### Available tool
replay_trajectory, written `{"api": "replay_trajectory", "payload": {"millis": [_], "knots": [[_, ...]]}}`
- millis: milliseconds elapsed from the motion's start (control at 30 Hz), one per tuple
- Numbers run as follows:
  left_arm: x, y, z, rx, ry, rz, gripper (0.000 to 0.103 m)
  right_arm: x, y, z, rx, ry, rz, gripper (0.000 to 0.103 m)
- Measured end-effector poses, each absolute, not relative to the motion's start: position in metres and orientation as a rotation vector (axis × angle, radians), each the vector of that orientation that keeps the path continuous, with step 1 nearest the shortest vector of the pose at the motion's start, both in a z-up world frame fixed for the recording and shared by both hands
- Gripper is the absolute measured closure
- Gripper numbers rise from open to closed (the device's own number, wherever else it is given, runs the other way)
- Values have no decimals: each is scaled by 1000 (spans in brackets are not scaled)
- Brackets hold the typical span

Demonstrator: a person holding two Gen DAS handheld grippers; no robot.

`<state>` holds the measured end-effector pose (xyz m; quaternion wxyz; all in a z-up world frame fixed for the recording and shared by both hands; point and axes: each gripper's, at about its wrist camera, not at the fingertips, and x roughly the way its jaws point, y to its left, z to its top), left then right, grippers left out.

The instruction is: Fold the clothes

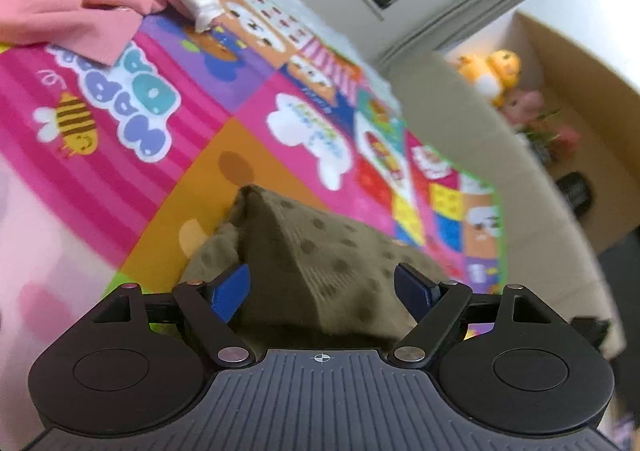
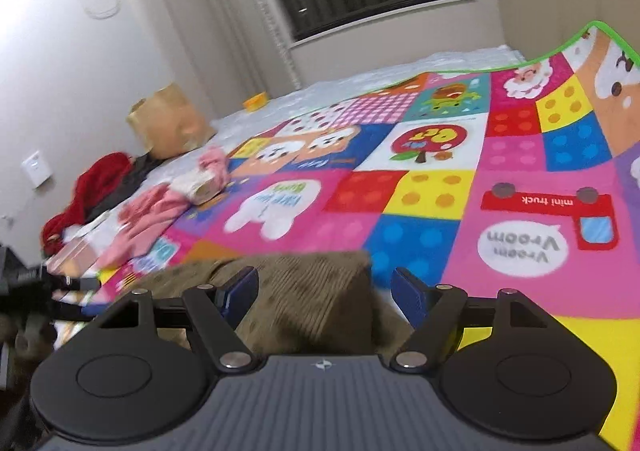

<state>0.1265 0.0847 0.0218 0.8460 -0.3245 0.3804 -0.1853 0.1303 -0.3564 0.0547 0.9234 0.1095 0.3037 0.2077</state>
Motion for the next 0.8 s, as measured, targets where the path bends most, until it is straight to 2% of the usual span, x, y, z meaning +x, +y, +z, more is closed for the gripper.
{"api": "replay_trajectory", "payload": {"millis": [33,100,133,300,500,600,733,800], "knots": [[133,78,18,-657,812,-377,27,136,-347,48,173,634,417,31],[135,64,12,-524,851,-335,54,146,-327,30,12,678,353,44],[135,58,9,-458,869,-314,53,150,-323,18,-43,721,333,48],[112,68,16,-265,867,-290,52,144,-334,13,-58,740,330,47],[98,71,80,-330,649,-448,52,126,-317,66,-68,575,408,47],[108,46,86,-376,608,-562,48,127,-293,74,-41,540,492,47],[124,11,39,-326,770,-542,49,140,-257,33,-115,655,497,47],[127,1,8,-274,875,-495,57,140,-251,7,-180,701,481,45]]}}
